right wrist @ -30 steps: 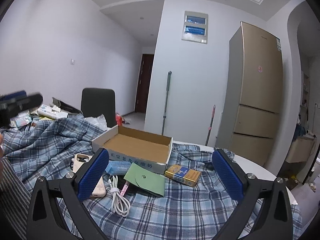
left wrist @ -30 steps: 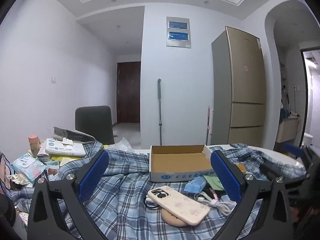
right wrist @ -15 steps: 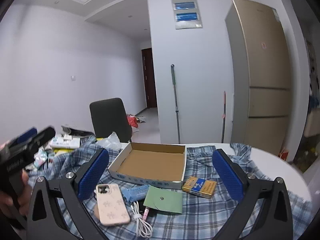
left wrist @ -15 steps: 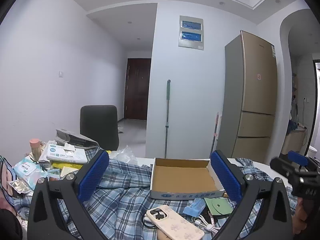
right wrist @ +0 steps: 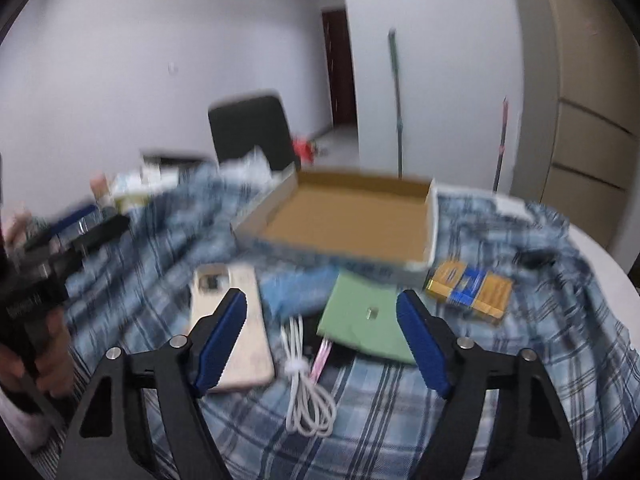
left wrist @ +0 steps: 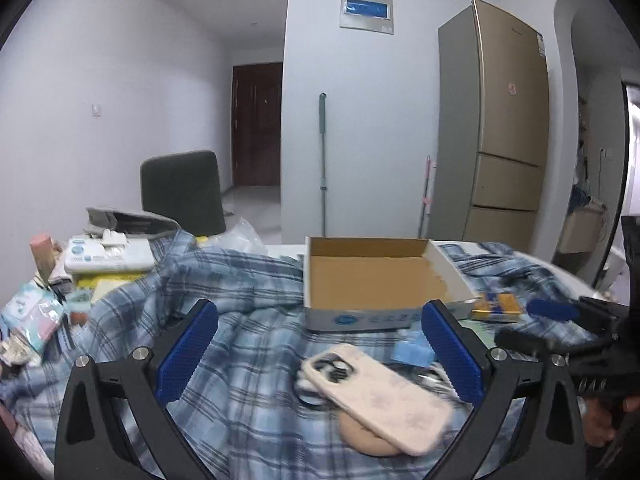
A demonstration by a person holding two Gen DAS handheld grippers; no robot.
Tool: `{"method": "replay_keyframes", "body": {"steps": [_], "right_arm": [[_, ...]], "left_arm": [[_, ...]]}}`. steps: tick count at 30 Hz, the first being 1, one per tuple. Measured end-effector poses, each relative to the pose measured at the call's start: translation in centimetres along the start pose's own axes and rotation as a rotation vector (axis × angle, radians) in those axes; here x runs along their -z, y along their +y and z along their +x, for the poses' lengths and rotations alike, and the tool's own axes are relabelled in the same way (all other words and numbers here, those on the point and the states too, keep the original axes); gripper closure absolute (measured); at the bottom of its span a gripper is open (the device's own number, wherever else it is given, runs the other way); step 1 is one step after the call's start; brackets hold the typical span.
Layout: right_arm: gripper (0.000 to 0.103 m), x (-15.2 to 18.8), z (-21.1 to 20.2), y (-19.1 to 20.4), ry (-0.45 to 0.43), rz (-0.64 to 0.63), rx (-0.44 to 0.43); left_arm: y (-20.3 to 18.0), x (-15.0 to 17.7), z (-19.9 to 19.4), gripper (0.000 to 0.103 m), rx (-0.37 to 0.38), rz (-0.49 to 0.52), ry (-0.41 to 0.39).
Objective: Organize soft objects
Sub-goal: 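Lower the right gripper onto the white coiled cable and grasp it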
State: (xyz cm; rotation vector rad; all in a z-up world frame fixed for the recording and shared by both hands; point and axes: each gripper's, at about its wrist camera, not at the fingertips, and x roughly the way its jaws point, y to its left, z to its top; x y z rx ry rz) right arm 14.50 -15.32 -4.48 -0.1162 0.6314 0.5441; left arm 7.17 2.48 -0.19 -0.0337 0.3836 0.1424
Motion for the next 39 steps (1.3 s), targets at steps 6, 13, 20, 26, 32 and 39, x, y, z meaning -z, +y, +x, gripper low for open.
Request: {"method": "replay_keyframes", "body": {"steps": [6,13,20,26,32,39], "right_arm": [[0.060,2.3,4.2,1.4,0.191,-0.071,-0.027],[0.069,3.4,5.9,0.6,0.282,-0.057,-0.053],[0.075,3.7,6.5,1.7,0.287,-0.103,-0.067],[0.085,3.6,6.1,1.4,0.277,-0.094,-0.067],[0.085,3.8,6.2,2.2,0.287,-0.139,-0.061],[0.087,3.9,6.5,2.2,0.300,-0.149,-0.063]], "left_arm": [[1.3,0.3,0.9,0.000,0.024,-0.045,0.040],[0.9,0.5,0.7,0.000,0.037,-0.008,0.036],[0.1,0.5,0.1,0.000,0.019,0.009,0.006],[0.0,0.6,0.2,0.000,0.013,0.010,0.003],[0.0,0.6,0.2,0.000,0.015,0.011,0.005],[-0.2,0.5,0.3,0.000,0.020,0.021,0.013]]}}
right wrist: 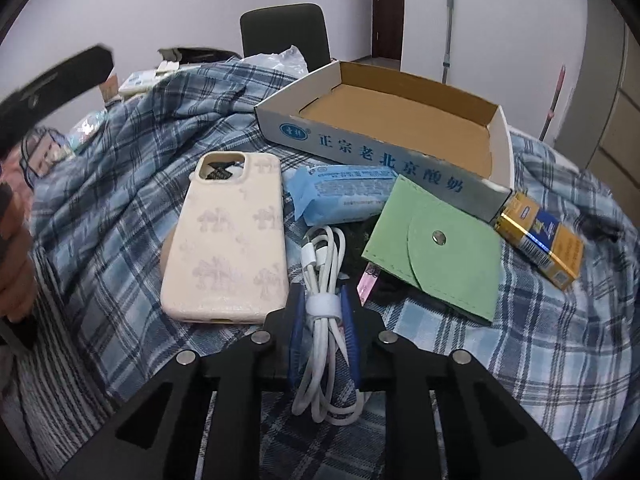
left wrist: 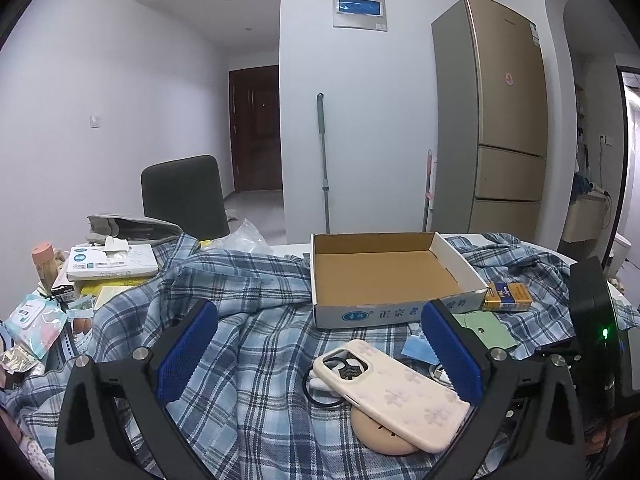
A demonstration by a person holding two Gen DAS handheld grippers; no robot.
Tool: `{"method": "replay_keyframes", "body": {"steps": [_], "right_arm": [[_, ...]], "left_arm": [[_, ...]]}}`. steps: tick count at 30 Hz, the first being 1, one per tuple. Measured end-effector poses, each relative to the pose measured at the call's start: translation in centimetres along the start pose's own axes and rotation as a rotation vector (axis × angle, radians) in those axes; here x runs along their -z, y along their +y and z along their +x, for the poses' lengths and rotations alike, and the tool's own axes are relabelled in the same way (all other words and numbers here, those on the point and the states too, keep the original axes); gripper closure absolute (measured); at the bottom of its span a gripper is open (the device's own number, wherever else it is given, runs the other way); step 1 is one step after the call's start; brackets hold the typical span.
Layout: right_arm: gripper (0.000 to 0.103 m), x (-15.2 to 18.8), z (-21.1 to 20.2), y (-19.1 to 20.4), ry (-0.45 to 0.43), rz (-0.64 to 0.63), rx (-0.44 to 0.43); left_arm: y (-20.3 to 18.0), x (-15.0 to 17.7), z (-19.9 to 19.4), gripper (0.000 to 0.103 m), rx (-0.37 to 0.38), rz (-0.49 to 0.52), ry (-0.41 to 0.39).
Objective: Organize soft objects
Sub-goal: 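Lower the right gripper onto the white coiled cable and grasp it, then grasp the green felt pouch with the left gripper while the right gripper holds the cable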
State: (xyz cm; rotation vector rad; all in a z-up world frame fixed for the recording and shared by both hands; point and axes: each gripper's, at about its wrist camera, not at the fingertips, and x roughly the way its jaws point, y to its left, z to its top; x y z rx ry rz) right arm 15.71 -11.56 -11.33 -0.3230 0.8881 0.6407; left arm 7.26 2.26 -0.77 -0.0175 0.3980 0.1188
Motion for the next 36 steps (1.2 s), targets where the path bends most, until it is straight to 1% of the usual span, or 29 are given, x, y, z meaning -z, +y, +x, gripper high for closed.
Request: {"method": "replay_keyframes", "body": {"steps": [3,6,9,10,12,14,17,19,21,24,26,28,30,31,32,33,34,36], "right_arm": [[0.087,0.2,-0.3,0.5,-0.020,-0.023,0.028],[0.087,-0.1,-2.1,0.0,-0.115,0.001,0.036],[0.087,-0.5,-4.5,-0.7,-0.219,0.029,0.068],[0.087,-0.6,-5.0,-0.9,-0.236,0.040,0.077],[0.087,-0.8,-6.0,-1.3,-0.251,0.060,0.091],[0.087,-1.0,-7.4,-1.8,-0.273,0.088,0.098],[0.087,-1.5,-9.0,-2.3,-0.285,0.096,0.108],[0.087,-1.5,-10.0,-2.4,-0.292,0.096,0.116],[0.087,-1.2,-10.3,-2.6,-0.285,0.097,0.132],[0.087,-0.6,-10.1,-3.8,-0.279,0.132,0.158],[0.087,0.0,-9.9,-5.0,-0.285,0.172,0.160],[0.087,0.3,-9.7,-6.3,-0.295,0.217,0.168],[0.087,0.5,-9.6,-7.3,-0.300,0.244,0.186],[0.087,0.5,-9.6,-7.9,-0.300,0.263,0.184],[0.087,0.6,-9.7,-8.3,-0.301,0.278,0.178],[0.087,0.7,-9.9,-8.6,-0.303,0.287,0.174],[0.087,0.7,-10.0,-8.9,-0.307,0.295,0.176],[0.087,0.8,-10.3,-9.3,-0.318,0.306,0.182]], "left_arm": [[0.0,0.0,0.0,0.000,0.000,0.000,-0.002],[-0.1,0.0,0.0,0.000,-0.002,0.001,0.002],[-0.7,-0.2,-0.4,0.000,0.008,0.013,0.000],[-1.1,-0.3,-0.6,0.000,0.007,0.025,0.002],[-1.5,-0.5,-0.8,0.000,0.016,0.024,0.022],[-1.8,-0.7,-0.6,0.000,0.033,0.011,0.067],[-2.5,-0.6,0.4,0.000,0.006,0.022,0.133],[-2.8,-0.5,1.1,0.000,0.003,0.035,0.156],[-3.1,-0.2,1.9,0.000,0.000,0.041,0.189],[-3.3,0.0,3.2,0.000,0.015,0.011,0.251],[-3.7,0.0,3.7,0.000,0.029,0.012,0.251],[-4.6,-0.2,4.1,0.000,0.057,0.046,0.235],[-6.0,-0.5,4.7,0.000,0.132,0.117,0.228],[-6.8,-0.7,5.0,0.000,0.158,0.153,0.228],[-7.8,-0.8,5.3,0.000,0.163,0.207,0.210],[-8.3,-0.9,5.5,0.000,0.161,0.232,0.195],[-9.0,-1.1,5.7,0.000,0.179,0.261,0.177],[-10.5,-1.5,6.8,0.000,0.251,0.310,0.195]]}}
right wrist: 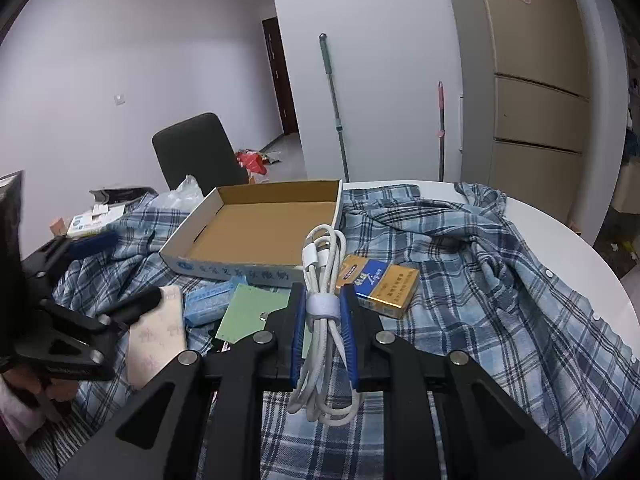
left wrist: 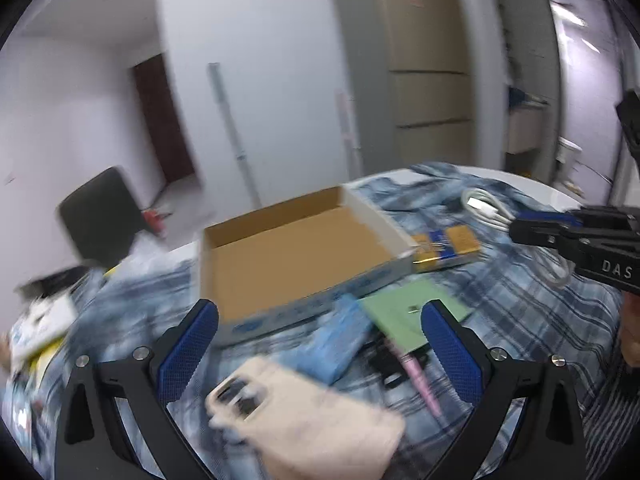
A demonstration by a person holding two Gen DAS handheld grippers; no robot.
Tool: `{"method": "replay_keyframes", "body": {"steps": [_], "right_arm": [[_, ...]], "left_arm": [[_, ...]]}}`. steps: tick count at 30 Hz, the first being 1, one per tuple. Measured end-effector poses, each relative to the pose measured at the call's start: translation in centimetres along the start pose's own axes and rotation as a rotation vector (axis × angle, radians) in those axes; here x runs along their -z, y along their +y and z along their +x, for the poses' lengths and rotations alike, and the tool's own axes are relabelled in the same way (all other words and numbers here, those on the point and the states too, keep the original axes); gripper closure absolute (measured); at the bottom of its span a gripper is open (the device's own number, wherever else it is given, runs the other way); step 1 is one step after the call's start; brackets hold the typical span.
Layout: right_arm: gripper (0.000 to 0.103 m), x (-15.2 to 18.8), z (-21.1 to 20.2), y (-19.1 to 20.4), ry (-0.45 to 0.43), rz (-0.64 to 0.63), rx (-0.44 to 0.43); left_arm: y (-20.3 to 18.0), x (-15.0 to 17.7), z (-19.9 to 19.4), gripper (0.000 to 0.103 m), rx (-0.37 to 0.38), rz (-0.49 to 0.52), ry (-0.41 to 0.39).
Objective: Organize soft objects
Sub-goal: 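Grasp the green felt pouch with the left gripper while the right gripper holds the cable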
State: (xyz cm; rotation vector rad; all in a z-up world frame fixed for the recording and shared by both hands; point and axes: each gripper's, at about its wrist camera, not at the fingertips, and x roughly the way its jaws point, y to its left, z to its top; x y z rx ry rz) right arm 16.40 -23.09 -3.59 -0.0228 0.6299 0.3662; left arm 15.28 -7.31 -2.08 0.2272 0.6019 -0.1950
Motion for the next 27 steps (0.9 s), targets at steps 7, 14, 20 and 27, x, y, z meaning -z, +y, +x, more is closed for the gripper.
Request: {"method": "replay_keyframes", "body": {"steps": [7,14,20,27], "right_arm": [[0.087,-0.5,-0.4,-1.2,-0.005,0.028,-0.025],[0.087,-0.8,-0.5,-2.9,-0.003,0.074,-0.029],[0.087,-0.8,0.1,-4.1,0.017,0.112,-0.017],[0.087,-0.4,1.3,-4.5,0.057,0.128,-0.004]], "left_arm": [[-3.4,-1.9,5.7,0.000,0.243,0.195,0.203],[-6.1,-2.2,9.2,0.000,0.410,0.336,0.348],[-7.8,-2.7,10.7,0.000,0.415,0.459,0.380],[-9.0,-3.6,13.3,0.000,0.468,0.511,0.501]]}}
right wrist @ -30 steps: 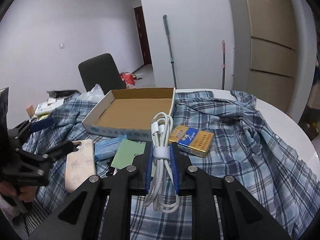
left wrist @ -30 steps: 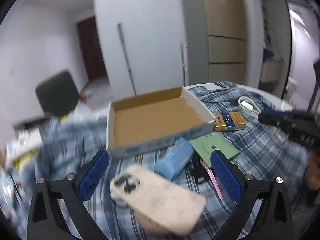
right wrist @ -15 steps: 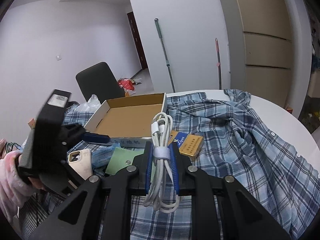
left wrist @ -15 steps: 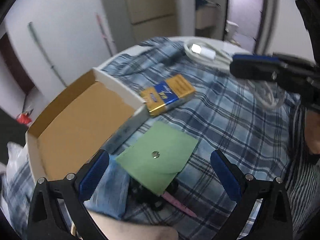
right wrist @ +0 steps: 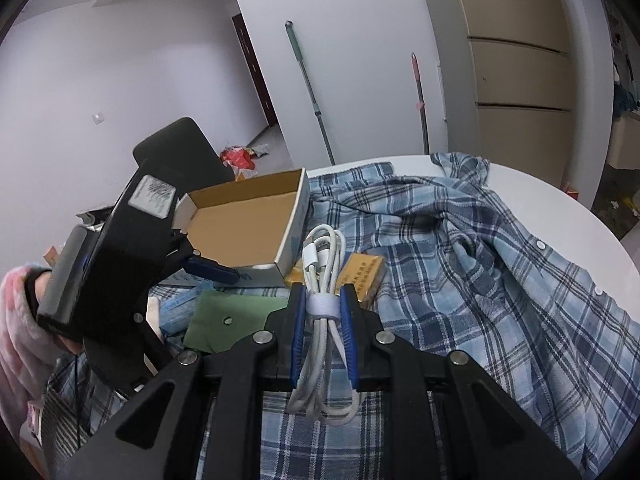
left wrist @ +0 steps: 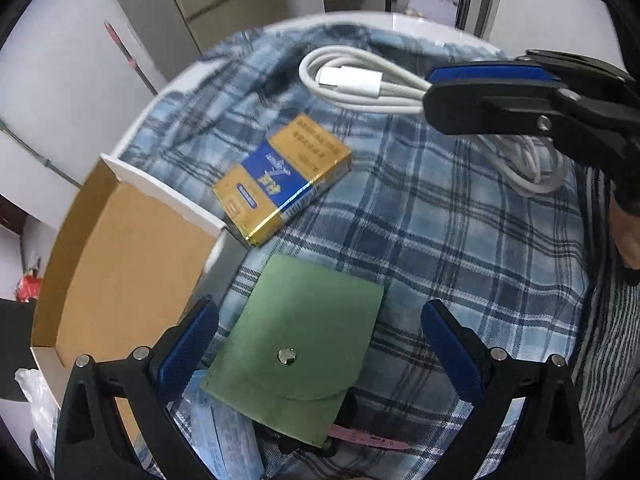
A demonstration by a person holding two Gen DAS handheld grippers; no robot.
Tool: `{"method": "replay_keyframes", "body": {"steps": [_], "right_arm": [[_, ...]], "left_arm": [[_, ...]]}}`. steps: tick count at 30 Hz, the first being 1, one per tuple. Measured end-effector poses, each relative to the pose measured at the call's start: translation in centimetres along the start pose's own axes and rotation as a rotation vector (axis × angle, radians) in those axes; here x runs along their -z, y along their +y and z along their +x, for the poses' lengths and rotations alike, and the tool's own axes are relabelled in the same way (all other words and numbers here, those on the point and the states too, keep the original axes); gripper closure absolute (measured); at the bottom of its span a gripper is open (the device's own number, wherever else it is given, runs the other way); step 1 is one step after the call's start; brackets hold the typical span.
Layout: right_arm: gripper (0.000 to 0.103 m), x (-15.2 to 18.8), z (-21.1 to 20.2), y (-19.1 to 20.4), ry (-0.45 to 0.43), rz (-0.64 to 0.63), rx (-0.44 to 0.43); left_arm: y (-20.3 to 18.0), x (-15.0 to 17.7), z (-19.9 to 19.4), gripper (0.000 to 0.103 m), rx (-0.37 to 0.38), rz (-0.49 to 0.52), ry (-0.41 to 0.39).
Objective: Organize soft objects
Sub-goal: 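Grasp the green felt pouch with the left gripper while the right gripper holds the cable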
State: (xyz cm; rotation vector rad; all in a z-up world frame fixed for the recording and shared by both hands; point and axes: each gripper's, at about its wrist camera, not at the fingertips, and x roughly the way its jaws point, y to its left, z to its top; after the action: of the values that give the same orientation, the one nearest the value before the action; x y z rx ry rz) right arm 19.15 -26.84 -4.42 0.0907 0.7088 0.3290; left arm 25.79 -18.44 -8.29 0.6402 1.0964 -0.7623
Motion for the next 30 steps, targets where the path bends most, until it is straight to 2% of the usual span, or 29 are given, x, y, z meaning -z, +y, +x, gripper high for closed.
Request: {"method": "replay_keyframes", "body": {"steps": [8,10,19,21,23,25,30], "right_arm": [[0.087,0.2,0.9,-0.2,0.037,0.011,0.011],[0.087,0.2,0.8,-0.2,0.037,0.011,0.007],[0.087,0.3,0.8,0.4,0.031,-0.030,0.000],[0.087,0.4,0.9,0.3,0.036,-0.027,0.000],[0.087,0.4,1.0,0.1,0.038,-0.025,0.000],[0.087,0.3,0.9,0.1,0.039,-0.026,0.000],[0.087,0.5,1.0,0.4,0.035,-0.041,0.009]], "left_arm": [[2.5,-1.2,2.0,0.001,0.098,-0.075,0.037],[3.0,-1.4,2.2,0.009,0.135,-0.111,0.050],[3.1,0.3,2.4,0.011,0.177,-0.112,0.098],[2.8,1.6,1.9,0.011,0.192,-0.118,0.098],[2.5,2.6,1.6,0.016,0.201,-0.117,0.098],[2.4,3.4,1.2,0.030,0.189,-0.119,0.091],[2.2,5.1,-1.2,0.031,0.192,-0.181,0.015]]}}
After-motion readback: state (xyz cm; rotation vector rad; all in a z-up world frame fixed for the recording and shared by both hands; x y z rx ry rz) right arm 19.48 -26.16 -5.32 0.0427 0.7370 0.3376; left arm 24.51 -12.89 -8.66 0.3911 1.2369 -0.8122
